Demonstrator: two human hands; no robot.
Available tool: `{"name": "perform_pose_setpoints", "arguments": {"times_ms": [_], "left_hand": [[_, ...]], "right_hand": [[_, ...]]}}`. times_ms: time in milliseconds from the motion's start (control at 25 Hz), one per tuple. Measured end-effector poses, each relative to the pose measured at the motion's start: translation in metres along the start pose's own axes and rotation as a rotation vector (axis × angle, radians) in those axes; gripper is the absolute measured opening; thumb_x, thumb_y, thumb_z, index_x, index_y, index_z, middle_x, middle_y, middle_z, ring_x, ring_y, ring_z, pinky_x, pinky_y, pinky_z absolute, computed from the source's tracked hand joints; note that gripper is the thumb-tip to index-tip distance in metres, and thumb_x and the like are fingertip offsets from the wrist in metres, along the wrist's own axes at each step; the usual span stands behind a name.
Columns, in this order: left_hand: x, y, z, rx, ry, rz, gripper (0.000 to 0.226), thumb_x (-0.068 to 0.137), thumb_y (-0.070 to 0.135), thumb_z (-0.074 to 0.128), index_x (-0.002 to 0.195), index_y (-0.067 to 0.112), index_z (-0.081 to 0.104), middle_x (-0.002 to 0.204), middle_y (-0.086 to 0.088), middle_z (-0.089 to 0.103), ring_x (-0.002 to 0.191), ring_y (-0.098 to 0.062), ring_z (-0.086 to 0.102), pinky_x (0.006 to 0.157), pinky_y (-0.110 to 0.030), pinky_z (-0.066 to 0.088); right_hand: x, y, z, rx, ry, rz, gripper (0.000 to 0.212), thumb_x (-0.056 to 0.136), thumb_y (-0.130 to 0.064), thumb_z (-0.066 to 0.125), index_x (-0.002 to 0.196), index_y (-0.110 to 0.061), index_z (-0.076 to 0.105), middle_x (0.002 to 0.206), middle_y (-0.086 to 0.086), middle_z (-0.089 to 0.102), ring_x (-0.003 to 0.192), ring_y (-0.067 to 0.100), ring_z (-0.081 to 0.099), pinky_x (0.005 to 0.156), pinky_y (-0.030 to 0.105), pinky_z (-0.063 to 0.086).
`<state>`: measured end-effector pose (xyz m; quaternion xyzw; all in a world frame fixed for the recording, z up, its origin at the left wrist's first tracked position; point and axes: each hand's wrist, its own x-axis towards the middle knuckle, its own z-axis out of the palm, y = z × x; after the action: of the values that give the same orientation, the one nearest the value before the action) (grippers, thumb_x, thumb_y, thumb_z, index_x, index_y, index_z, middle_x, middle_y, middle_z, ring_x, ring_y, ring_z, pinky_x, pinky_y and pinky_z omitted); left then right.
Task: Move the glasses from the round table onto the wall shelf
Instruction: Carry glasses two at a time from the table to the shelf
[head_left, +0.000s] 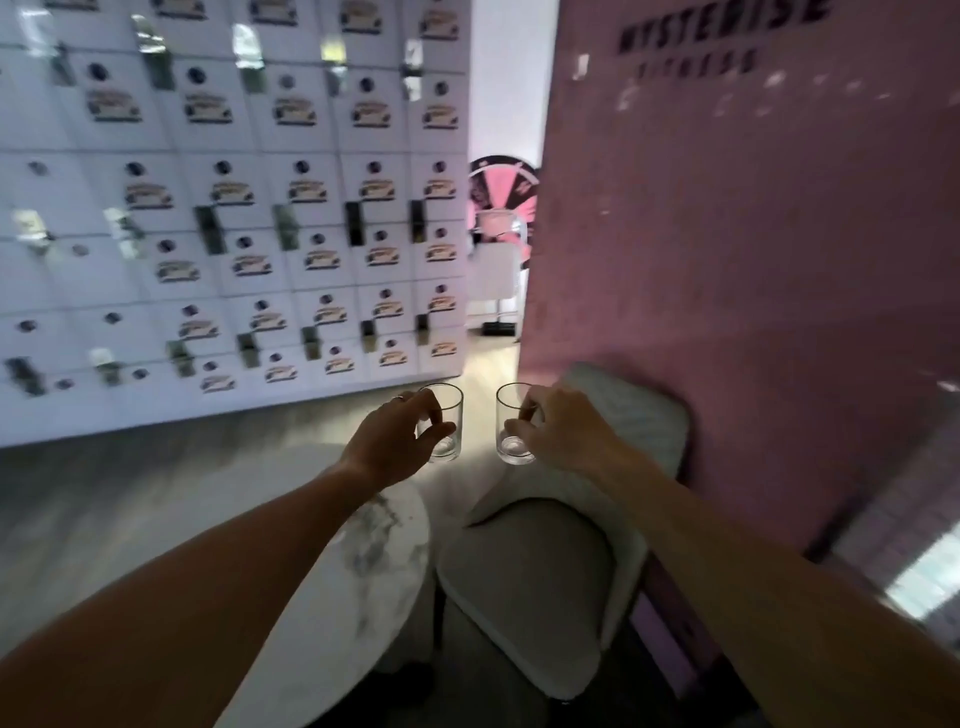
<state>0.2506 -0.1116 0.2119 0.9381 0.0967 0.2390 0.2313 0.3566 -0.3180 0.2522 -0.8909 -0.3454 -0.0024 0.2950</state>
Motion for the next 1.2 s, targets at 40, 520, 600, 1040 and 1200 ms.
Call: {"name": "perform_pose_setpoints", "arguments": {"times_ms": [40,520,600,1040,1200], "left_hand": [[0.011,0.03,0.011,-0.021,-0.015,0.05,0.016,0.088,0.036,0.066,0.09,0.022,0.058,0.098,-0.001,0.067,0.089,-0.023,0.062,0.075,-0.035,0.047],[-0.046,0.485,0.196,-0.347,-0.282,0.572,0.015,0.082,0.028,0.073,0.082,0.018,0.062,0.086,-0.008,0.07,0.082,-0.032,0.063,0.075,-0.043,0.05],[-0.075,0.562,0.219,-0.398,-0.337,0.649,0.016,0.082,0.031,0.073,0.08,0.022,0.06,0.085,-0.007,0.071,0.083,-0.03,0.065,0.074,-0.042,0.051],[-0.228,0.911,0.306,-0.666,-0.567,1.085,0.021,0.086,0.037,0.071,0.083,0.026,0.054,0.09,0.002,0.072,0.09,-0.018,0.069,0.076,-0.037,0.056],[-0.263,1.009,0.337,-0.731,-0.638,1.181,0.022,0.086,0.037,0.071,0.089,0.02,0.057,0.095,-0.001,0.073,0.096,-0.019,0.069,0.078,-0.038,0.058]], "right_hand": [[-0.016,0.017,-0.026,-0.017,0.055,0.033,0.02,0.081,-0.036,0.073,0.085,-0.017,0.067,0.09,0.006,0.061,0.082,0.02,0.054,0.07,0.026,0.035],[-0.376,0.231,-0.316,-0.206,0.423,0.456,0.017,0.085,-0.03,0.071,0.088,-0.013,0.069,0.072,-0.01,0.058,0.076,0.016,0.055,0.069,0.025,0.037],[-0.444,0.256,-0.358,-0.262,0.441,0.524,0.017,0.085,-0.034,0.071,0.085,-0.018,0.066,0.078,-0.004,0.059,0.081,0.018,0.056,0.071,0.028,0.04],[-0.749,0.338,-0.519,-0.398,0.724,0.918,0.021,0.082,-0.039,0.073,0.074,-0.028,0.058,0.081,-0.003,0.058,0.078,0.016,0.054,0.069,0.027,0.039],[-0.82,0.366,-0.563,-0.446,0.821,1.04,0.025,0.08,-0.036,0.075,0.067,-0.03,0.055,0.072,-0.007,0.056,0.073,0.016,0.054,0.065,0.025,0.037]]}}
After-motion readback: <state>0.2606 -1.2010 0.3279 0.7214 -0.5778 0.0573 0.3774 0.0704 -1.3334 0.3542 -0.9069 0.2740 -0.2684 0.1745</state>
